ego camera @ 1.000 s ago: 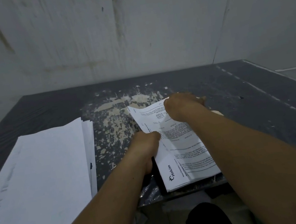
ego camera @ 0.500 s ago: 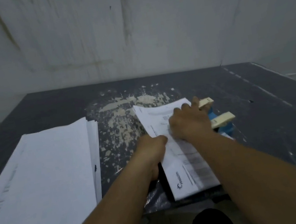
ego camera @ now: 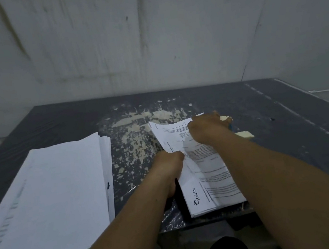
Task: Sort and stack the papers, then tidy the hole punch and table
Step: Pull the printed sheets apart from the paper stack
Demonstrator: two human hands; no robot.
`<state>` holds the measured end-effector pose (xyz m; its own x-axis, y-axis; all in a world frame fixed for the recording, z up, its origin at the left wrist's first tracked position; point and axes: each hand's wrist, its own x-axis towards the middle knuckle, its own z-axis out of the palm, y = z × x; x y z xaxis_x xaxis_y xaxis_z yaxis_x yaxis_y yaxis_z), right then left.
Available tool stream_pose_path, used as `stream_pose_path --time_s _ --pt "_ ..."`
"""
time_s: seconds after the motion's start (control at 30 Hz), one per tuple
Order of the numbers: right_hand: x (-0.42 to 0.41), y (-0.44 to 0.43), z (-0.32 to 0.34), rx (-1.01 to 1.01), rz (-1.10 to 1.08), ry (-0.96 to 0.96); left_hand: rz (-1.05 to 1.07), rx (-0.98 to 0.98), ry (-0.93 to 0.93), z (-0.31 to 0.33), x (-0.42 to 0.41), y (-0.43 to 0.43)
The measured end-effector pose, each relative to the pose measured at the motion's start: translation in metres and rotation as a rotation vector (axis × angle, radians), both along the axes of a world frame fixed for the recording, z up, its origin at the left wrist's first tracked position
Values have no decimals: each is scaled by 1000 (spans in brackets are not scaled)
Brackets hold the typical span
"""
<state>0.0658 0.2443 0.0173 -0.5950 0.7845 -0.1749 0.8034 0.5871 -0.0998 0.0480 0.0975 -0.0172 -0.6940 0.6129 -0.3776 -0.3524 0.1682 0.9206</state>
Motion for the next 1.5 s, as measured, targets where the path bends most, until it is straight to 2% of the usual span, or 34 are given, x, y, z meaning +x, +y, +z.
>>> stream_pose_path --time_s 0.1,0.17,0.23,0.3,0.37,0.5,1.23,1.37,1.5 --pt "6 8 27 -175 60 230 -6 7 -15 2 1 -1" --pt "19 21 41 -400 31 416 -15 6 -16 2 2 -2" --pt "31 38 50 -572 -93 545 -18 7 -12 2 2 -2" --pt "39 51 49 -567 -218 629 -16 7 -11 3 2 -1" --pt "49 60 38 -477 -270 582 -18 2 -15 4 2 -1" --pt "63 64 16 -556 -285 483 -20 -18 -20 4 2 -1" --pt "42 29 13 -632 -193 538 -7 -181 74 25 -25 -29" --pt "41 25 13 -587 -227 561 -36 -191 104 23 -29 -31" --pt "38 25 2 -405 -328 640 -44 -194 131 23 -28 -34"
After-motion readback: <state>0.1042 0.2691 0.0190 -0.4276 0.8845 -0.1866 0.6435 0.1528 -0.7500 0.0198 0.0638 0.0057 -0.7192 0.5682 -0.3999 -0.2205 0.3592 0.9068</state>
